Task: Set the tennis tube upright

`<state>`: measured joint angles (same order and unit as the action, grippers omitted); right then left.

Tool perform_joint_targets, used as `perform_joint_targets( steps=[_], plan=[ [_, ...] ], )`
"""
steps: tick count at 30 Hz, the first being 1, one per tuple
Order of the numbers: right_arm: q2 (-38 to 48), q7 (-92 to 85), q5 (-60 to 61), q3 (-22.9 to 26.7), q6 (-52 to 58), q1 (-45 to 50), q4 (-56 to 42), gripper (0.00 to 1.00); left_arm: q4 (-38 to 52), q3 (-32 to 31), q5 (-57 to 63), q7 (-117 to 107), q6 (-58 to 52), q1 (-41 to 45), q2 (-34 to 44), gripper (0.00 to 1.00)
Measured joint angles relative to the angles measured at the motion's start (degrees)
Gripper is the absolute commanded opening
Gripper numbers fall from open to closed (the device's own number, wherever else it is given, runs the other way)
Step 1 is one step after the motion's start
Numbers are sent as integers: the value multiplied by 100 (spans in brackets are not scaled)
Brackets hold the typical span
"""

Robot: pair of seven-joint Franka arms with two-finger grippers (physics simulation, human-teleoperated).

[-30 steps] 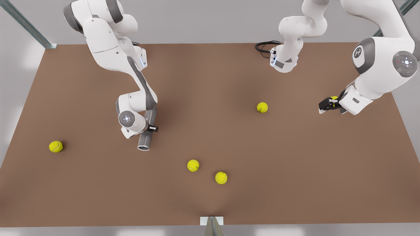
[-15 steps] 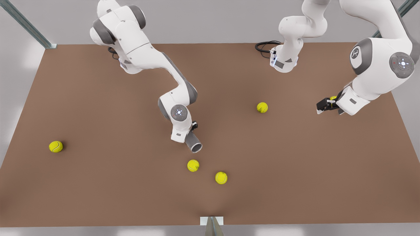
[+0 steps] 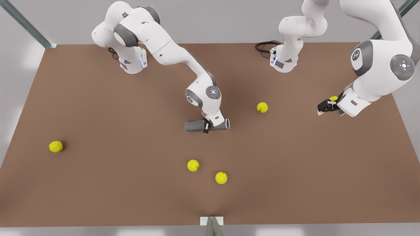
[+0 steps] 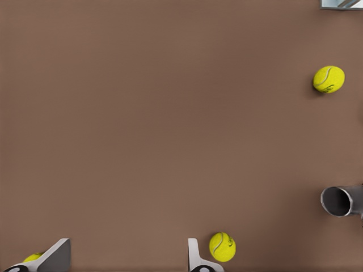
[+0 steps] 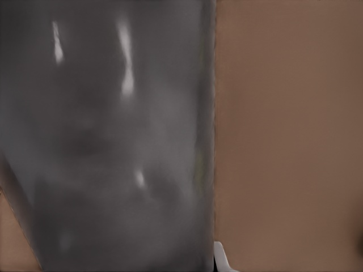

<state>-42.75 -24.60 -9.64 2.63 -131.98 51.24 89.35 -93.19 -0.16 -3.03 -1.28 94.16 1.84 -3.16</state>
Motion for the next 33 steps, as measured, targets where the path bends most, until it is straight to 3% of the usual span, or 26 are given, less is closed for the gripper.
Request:
perform_joint_targets(
  steps=[2, 4, 5, 11, 16, 18, 19, 20, 22, 27, 33],
  plan=[
    [-57, -215, -28, 0, -17, 20, 0, 82, 0, 0, 0, 0, 6, 13, -4, 100],
    [-103, -394, -52, 0, -30, 25, -2, 87, 0, 0, 0, 0, 11, 21, -5, 100],
    [-116, -476, -60, 0, -42, 25, 2, 99, 0, 0, 0, 0, 13, 22, -5, 100],
    [70, -881, 14, -43, -68, -91, -2, 100, 0, 0, 0, -1, 17, 7, -6, 100],
    [1555, -1138, 945, -514, 662, -873, -414, 100, 0, 0, 0, -1, 17, -9, -6, 100],
    [2263, -1087, 1451, -518, 1569, -1791, -598, 100, 1, -3, -34, -10, 17, -15, -98, 100],
    [2617, -950, 1557, -259, 2122, -2300, -631, 100, 1, -4, -203, -22, 5, -31, -265, 100],
    [2862, -790, 1554, 234, 2646, -2692, -651, 100, 2, 10, -487, -31, -50, -106, -547, 100],
    [3044, -501, 1383, 664, 3477, -3316, -812, 100, -140, 65, -1316, -21, -149, -607, -1294, 100],
    [2845, 180, 953, 843, 4663, -3519, -1272, 100, -927, 76, -3848, 376, 236, -586, -2585, 100],
    [2540, 835, 740, 851, 4944, -3734, -1370, 100, -2193, -356, -7250, 1460, 1285, -167, -3233, 100]
  ],
)
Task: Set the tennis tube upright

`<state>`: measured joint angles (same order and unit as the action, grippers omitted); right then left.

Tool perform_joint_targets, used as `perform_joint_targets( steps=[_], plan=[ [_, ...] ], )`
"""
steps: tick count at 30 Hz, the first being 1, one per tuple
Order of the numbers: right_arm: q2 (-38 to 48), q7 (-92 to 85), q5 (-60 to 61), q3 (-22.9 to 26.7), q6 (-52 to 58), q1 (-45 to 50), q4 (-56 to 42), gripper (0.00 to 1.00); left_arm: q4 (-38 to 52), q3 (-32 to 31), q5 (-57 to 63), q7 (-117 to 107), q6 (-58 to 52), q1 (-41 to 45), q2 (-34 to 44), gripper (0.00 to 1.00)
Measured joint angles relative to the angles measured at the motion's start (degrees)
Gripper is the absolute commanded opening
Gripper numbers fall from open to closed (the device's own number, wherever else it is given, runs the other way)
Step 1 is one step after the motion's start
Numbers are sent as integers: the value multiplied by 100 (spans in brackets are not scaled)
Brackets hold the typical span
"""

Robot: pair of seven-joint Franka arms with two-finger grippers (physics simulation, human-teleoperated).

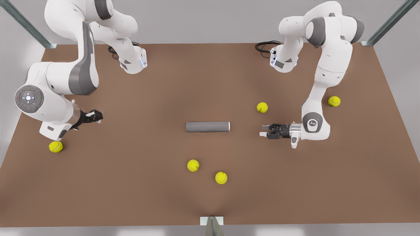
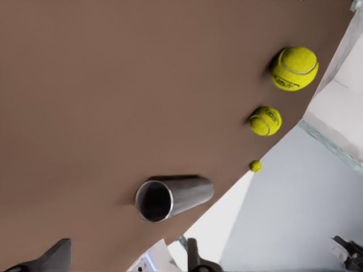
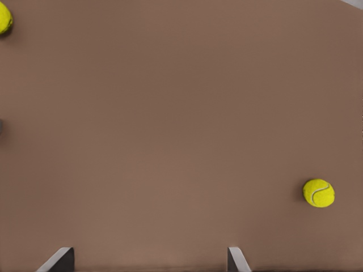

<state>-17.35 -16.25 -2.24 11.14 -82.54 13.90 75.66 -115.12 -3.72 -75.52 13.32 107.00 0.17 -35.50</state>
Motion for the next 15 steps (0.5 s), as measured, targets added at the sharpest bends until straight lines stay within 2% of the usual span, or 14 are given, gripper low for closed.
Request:
perform_joint_targets(
  steps=[4, 10, 15],
  plan=[
    [-9, 331, -11, 0, 46, -18, -4, 100, 103, -445, -973, 979, 385, 91, -333, 100],
    [4, 706, -44, 0, 82, -28, -5, 100, 300, -682, -1051, 2483, 791, 347, -490, 100],
    [5, 935, -59, 0, 94, -28, -4, 100, -179, -996, -1309, 3411, 1038, 469, -308, 100]
  ],
)
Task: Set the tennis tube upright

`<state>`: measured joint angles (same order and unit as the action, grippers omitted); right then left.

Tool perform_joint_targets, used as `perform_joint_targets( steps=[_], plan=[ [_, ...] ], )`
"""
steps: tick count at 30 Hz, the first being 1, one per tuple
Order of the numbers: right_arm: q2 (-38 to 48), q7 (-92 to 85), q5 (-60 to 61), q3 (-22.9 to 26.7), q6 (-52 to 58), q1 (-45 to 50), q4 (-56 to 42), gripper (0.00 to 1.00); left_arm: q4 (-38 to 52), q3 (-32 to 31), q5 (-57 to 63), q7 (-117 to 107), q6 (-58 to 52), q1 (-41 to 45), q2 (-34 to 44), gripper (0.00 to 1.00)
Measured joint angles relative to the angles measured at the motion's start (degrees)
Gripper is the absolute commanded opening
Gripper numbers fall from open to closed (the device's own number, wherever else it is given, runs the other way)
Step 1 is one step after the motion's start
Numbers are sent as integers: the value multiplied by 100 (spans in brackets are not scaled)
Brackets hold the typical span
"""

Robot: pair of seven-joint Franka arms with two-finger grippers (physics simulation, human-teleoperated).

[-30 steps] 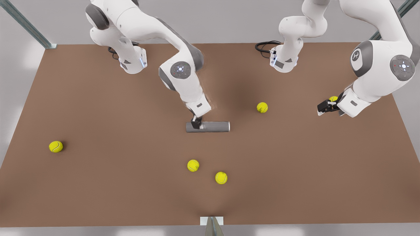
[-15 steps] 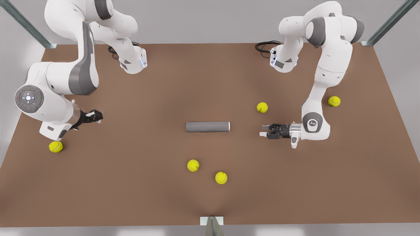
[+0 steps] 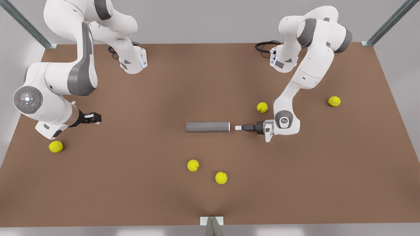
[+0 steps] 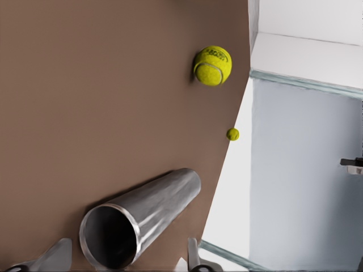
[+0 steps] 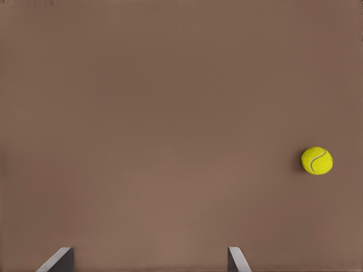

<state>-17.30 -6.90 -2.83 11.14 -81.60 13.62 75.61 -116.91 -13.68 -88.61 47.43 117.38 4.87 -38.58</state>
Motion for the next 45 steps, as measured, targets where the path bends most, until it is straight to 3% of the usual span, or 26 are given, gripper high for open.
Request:
perform_joint_targets(
  steps=[10, 25, 27, 30, 32, 35, 37, 41, 45],
  plan=[
    [25, 305, 15, -14, 31, 9, 0, 100, -27, -444, -1080, 1338, 553, 117, -134, 100],
    [26, 540, 9, -18, 52, 18, -8, 100, -35, -845, -1254, 2447, 702, 129, -206, 100],
    [26, 560, 9, -17, 53, 20, -9, 100, -35, -864, -1255, 2525, 709, 129, -214, 94],
    [40, 587, 8, -25, 53, 33, -9, 100, -38, -870, -1244, 2626, 720, 129, -216, 72],
    [43, 601, 5, -26, 53, 32, -9, 100, -42, -871, -1228, 2685, 727, 128, -216, 63],
    [44, 620, 7, -26, 54, 34, -9, 100, -44, -871, -1205, 2761, 733, 122, -217, 59],
    [44, 631, 9, -26, 54, 35, -9, 100, -44, -871, -1190, 2800, 736, 120, -213, 50],
    [44, 650, 19, -26, 54, 37, -9, 100, -41, -871, -1164, 2865, 739, 109, -181, 45],
    [52, 666, 29, -30, 55, 44, -9, 100, -42, -870, -1088, 2913, 741, 95, -92, 32]
  ],
)
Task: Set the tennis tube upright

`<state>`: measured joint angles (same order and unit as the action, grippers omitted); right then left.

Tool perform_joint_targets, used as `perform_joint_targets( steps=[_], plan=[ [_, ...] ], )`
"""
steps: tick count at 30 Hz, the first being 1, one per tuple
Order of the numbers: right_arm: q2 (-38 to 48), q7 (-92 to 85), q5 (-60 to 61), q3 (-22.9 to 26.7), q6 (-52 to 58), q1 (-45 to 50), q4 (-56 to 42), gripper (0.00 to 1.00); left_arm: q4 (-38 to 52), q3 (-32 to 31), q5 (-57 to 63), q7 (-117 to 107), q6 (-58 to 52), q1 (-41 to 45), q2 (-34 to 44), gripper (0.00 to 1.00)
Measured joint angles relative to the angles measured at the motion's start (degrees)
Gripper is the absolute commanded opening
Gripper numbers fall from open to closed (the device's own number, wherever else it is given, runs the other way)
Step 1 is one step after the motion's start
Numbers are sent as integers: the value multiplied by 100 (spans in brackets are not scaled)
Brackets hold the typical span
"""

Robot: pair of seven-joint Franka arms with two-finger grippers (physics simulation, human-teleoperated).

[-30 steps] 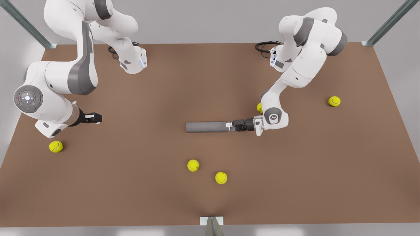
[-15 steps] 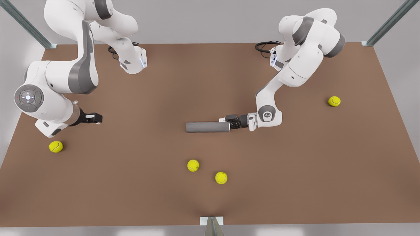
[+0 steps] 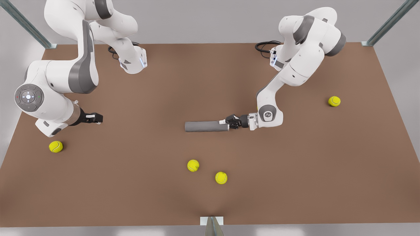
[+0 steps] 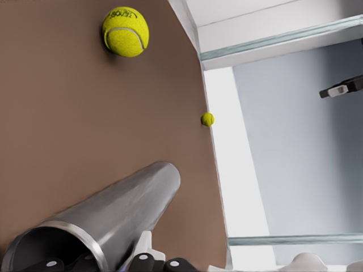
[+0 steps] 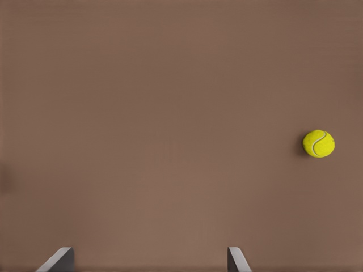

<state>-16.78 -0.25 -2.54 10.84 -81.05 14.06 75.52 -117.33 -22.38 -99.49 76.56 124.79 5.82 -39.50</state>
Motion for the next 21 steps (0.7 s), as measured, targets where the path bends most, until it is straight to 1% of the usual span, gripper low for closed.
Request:
perform_joint_targets(
  steps=[4, 6, 12, 21],
  plan=[
    [9, 14, 4, -5, 21, 9, -16, 100, -25, 6, 85, 33, 1, -25, 150, 31],
    [10, 19, 4, -5, 30, 6, -17, 100, -65, 7, 109, 46, 3, -28, 232, 26],
    [10, 31, 5, -2, 44, -18, -18, 100, -89, 0, 139, 62, 30, -1, 262, 21],
    [1, 39, 19, 3, 50, -29, -18, 100, -89, -1, 449, -21, 83, 16, 461, 21]
  ],
)
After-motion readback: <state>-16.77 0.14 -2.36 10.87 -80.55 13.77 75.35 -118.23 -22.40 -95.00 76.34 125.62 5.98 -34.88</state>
